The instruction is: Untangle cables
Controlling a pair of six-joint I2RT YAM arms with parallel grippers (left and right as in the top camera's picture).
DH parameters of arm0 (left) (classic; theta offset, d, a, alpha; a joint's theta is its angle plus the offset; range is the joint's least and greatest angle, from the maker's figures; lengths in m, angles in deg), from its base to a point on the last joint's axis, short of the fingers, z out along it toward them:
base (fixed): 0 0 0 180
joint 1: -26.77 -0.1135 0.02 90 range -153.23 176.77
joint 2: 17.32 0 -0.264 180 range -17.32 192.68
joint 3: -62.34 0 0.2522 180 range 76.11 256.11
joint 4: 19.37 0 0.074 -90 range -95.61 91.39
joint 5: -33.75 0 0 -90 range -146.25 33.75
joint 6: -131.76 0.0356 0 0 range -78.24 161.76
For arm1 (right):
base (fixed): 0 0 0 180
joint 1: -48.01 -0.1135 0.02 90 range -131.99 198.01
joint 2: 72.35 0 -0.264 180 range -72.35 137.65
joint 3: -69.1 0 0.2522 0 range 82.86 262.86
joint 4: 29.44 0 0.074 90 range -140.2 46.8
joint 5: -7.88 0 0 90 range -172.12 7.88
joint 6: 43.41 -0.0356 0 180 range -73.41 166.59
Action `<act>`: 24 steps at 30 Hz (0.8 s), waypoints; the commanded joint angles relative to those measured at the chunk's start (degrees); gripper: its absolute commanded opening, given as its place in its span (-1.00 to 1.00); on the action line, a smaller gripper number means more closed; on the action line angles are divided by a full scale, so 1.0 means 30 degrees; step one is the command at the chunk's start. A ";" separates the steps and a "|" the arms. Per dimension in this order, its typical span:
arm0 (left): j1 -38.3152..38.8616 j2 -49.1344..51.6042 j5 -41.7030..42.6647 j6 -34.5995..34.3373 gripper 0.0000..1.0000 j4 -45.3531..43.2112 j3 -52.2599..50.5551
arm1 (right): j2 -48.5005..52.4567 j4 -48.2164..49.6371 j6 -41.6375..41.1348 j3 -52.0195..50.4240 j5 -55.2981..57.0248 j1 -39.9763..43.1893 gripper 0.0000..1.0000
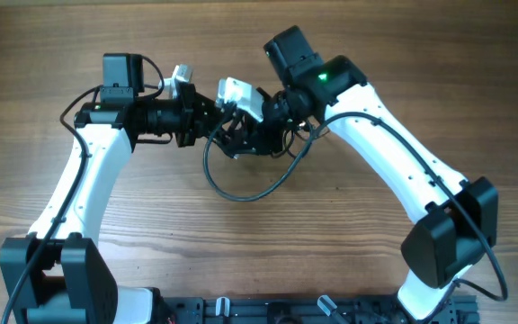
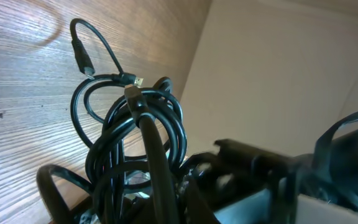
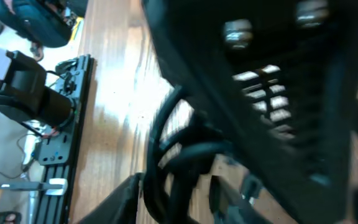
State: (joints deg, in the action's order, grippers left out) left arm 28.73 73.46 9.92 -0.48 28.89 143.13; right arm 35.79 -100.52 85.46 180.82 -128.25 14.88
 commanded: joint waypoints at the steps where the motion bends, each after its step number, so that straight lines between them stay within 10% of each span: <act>1: 0.0000 -0.0117 0.1384 -0.1086 -0.92 -0.0291 0.0102 | 0.0991 -0.0226 -0.0168 -0.0051 -0.0525 -0.0240 -0.42; 8: 0.0000 -0.0117 -0.0459 -0.1056 -0.92 -0.0262 0.0102 | 0.0962 -0.0073 -0.1945 0.0175 0.1209 0.0226 -0.91; 14: 0.0000 -0.0095 -0.6302 -0.1064 -0.92 0.2178 0.0102 | 0.0189 0.1202 -1.0324 0.1275 0.8123 0.2040 -0.92; 24: 0.0758 -0.0080 -0.6747 -0.0262 -0.90 0.4546 0.0102 | -0.0226 0.3687 -1.5781 0.1275 1.7325 0.1377 -0.91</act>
State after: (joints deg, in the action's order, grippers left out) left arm 29.49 73.59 -11.61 -5.98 37.13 144.77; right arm 36.58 -94.68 50.14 182.02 -104.99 14.36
